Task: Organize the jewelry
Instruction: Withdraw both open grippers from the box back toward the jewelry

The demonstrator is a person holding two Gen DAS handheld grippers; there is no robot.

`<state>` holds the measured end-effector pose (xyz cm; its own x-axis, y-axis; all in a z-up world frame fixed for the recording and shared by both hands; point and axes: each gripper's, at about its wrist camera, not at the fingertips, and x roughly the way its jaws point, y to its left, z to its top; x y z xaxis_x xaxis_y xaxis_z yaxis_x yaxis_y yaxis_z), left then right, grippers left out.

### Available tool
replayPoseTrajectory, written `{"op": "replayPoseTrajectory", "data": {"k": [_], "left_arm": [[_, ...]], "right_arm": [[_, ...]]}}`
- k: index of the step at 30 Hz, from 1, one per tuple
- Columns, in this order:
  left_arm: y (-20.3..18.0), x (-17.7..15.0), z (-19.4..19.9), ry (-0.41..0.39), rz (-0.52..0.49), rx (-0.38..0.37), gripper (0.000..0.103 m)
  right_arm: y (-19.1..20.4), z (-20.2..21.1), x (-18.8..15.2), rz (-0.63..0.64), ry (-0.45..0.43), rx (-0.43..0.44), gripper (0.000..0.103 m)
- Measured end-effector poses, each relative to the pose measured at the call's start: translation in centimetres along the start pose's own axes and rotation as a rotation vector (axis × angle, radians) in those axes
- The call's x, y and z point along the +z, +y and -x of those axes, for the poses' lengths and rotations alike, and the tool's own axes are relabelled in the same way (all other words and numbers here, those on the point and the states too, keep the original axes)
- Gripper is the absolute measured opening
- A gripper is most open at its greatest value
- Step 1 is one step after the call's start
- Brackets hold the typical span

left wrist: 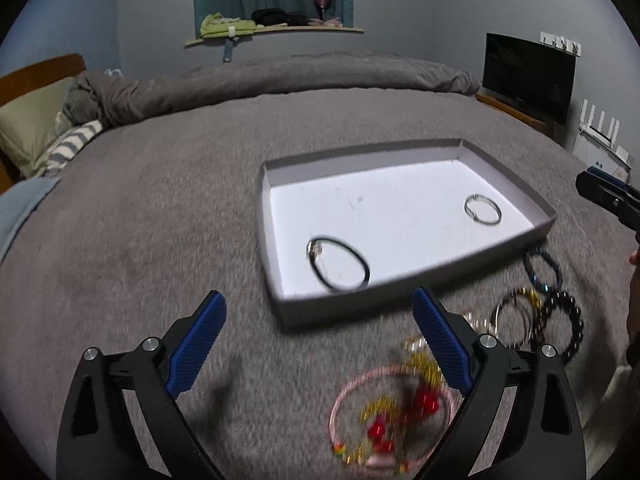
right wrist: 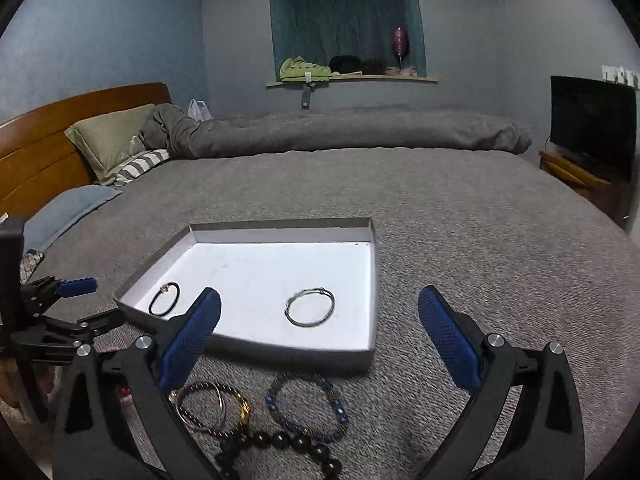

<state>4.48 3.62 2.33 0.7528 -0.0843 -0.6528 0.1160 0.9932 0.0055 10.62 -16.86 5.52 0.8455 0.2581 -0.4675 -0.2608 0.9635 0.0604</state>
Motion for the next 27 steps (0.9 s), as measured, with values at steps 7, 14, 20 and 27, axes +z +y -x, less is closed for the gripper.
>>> {"op": "replayPoseTrajectory", "data": {"k": [7, 14, 20, 27], "left_arm": [[0.3, -3.0, 1.3, 0.027, -0.010, -0.019, 0.096], [-0.5, -4.9, 2.4, 0.041, -0.035, -0.072, 0.096], [-0.2, -4.9, 2.3, 0.047, -0.019, -0.065, 0.096], [0.4, -4.8, 2.1, 0.049, -0.002, -0.050, 0.094]], "right_arm": [[-1.4, 0.5, -2.8, -0.010, 0.060, -0.043, 0.098], [-2.2, 1.2, -5.5, -0.025, 0.119, -0.054, 0.098], [-2.3, 1.2, -6.2, -0.029, 0.139, -0.052, 0.098], [-1.6, 0.5, -6.6, 0.001, 0.175, -0.034, 0.097]]}}
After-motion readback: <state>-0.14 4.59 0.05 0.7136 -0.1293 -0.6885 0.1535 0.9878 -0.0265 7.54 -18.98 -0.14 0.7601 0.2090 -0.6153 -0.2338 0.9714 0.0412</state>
